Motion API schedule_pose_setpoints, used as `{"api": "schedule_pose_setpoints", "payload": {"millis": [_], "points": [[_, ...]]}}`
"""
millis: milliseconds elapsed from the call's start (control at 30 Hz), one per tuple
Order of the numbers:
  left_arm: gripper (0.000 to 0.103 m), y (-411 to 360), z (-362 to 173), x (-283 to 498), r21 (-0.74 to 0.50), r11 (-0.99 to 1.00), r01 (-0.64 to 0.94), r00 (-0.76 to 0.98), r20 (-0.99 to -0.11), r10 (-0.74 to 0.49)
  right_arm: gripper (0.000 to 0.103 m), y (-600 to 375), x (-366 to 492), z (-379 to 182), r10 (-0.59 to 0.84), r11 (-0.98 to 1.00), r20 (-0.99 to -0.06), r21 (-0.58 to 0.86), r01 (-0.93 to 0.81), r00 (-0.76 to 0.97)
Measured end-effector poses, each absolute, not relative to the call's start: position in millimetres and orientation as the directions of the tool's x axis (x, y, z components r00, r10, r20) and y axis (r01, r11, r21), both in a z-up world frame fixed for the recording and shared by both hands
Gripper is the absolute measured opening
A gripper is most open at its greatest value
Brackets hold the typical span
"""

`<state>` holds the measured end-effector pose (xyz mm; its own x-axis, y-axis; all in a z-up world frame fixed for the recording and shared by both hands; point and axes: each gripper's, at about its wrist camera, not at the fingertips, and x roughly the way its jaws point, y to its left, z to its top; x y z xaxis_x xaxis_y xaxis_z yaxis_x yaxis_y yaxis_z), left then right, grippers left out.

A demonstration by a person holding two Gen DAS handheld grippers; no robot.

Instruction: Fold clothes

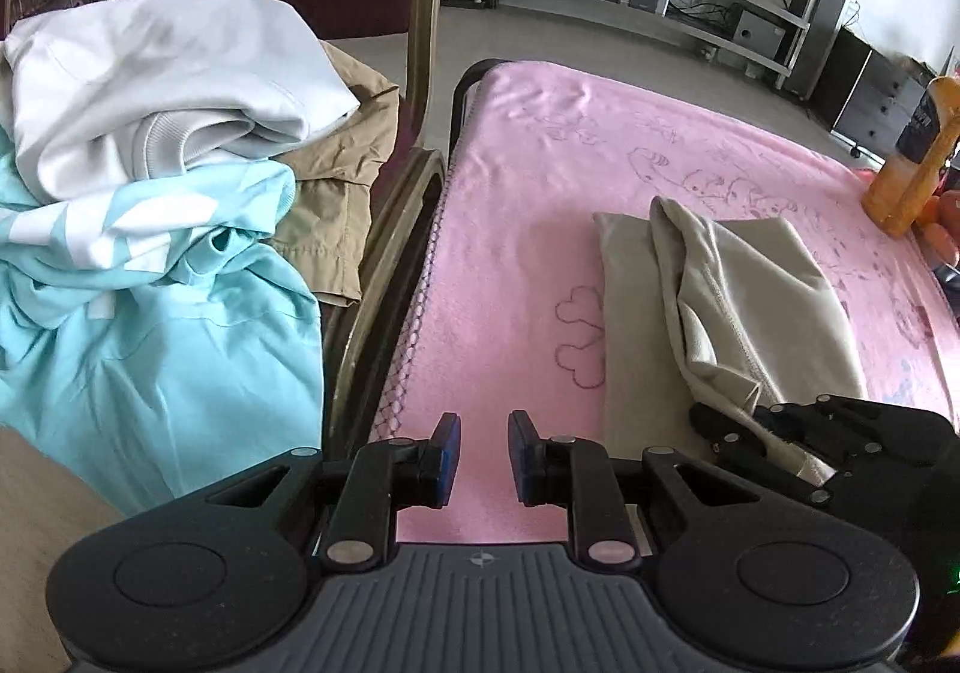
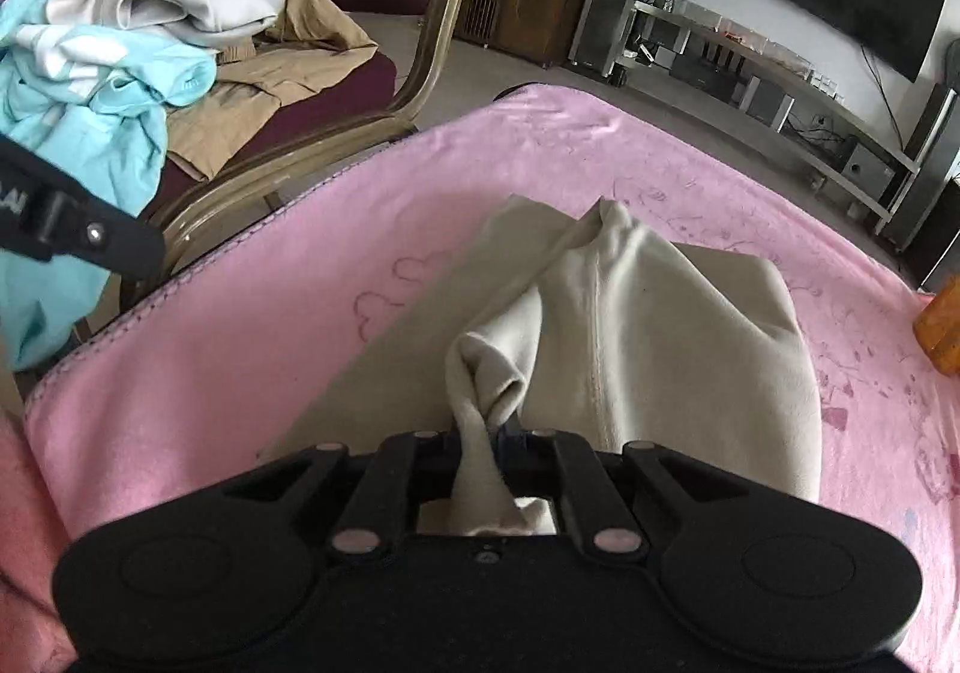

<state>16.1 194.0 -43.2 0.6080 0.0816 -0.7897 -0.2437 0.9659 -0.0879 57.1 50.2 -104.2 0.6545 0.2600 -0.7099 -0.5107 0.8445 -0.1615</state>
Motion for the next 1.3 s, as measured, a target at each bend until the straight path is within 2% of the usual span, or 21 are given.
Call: {"api": "schedule_pose_setpoints", "payload": {"millis": [200,533,567,600,667,733,867,933,1000,1033,1067,1133,1167,1200,1300], "points": [[0.021,199.6,-42.8,15.5,-0.119,0.957,-0.265,0.617,-0.783,0.073,0.007,51.2,35.3,-74.7,0.334,0.836,-0.640,-0.138,-0.531,0.692],[0.021,213.1,-42.0,11.8,-0.178,0.934,-0.309,0.627,-0.776,0.059,0.009,71.2,41.6,-86.1,0.334,0.792,-0.729,-0.126,-0.598,0.597],[0.021,213.6,-41.9,11.6,-0.184,0.932,-0.311,0.629,-0.776,0.056,0.019,70.6,42.9,-87.1,0.372,0.768,-0.742,-0.092,-0.634,0.558],[0.021,214.9,-41.9,11.5,-0.191,0.930,-0.313,0.631,-0.774,0.053,0.025,68.0,43.7,-86.8,0.424,0.736,-0.753,-0.038,-0.676,0.503],[0.021,216.8,-40.9,9.5,-0.205,0.926,-0.317,0.637,-0.770,0.048,0.028,56.4,45.1,-80.7,0.539,0.681,-0.753,0.126,-0.721,0.378],[0.021,218.8,-40.3,7.9,-0.222,0.923,-0.315,0.644,-0.764,0.036,0.029,38.4,45.7,-71.2,0.597,0.674,-0.738,0.249,-0.696,0.315],[0.020,211.3,-38.7,7.4,-0.241,0.935,-0.259,0.663,-0.749,-0.009,0.032,-23.9,48.6,-50.1,0.636,0.725,-0.698,0.397,-0.563,0.328],[0.019,201.9,-38.1,9.1,-0.245,0.949,-0.200,0.672,-0.739,-0.049,0.040,-55.9,47.1,-42.1,0.621,0.762,-0.688,0.414,-0.498,0.377],[0.017,185.9,-38.3,13.7,-0.248,0.962,-0.118,0.674,-0.731,-0.106,0.055,-87.0,45.4,-34.7,0.597,0.794,-0.679,0.425,-0.434,0.428],[0.017,176.9,-38.8,16.6,-0.248,0.966,-0.075,0.672,-0.728,-0.135,0.056,-102.5,44.6,-31.0,0.584,0.809,-0.674,0.431,-0.401,0.453],[0.017,166.2,-39.9,21.0,-0.245,0.969,-0.034,0.664,-0.730,-0.161,0.056,-114.3,45.6,-31.2,0.563,0.825,-0.676,0.429,-0.366,0.475],[0.017,145.1,-44.6,30.6,-0.239,0.971,0.027,0.644,-0.739,-0.200,0.038,-131.7,50.8,-38.2,0.508,0.861,-0.691,0.413,-0.295,0.514],[0.017,135.4,-47.5,35.4,-0.237,0.970,0.051,0.630,-0.746,-0.216,0.013,-136.9,53.5,-43.5,0.494,0.869,-0.695,0.415,-0.269,0.522],[0.016,125.8,-51.9,40.0,-0.232,0.970,0.074,0.614,-0.756,-0.227,0.010,-139.3,56.3,-50.3,0.493,0.869,-0.698,0.426,-0.252,0.520],[0.015,105.1,-70.5,53.2,-0.182,0.974,0.136,0.527,-0.820,-0.226,0.010,-130.9,63.5,-71.0,0.520,0.854,-0.694,0.442,-0.275,0.498]]}}
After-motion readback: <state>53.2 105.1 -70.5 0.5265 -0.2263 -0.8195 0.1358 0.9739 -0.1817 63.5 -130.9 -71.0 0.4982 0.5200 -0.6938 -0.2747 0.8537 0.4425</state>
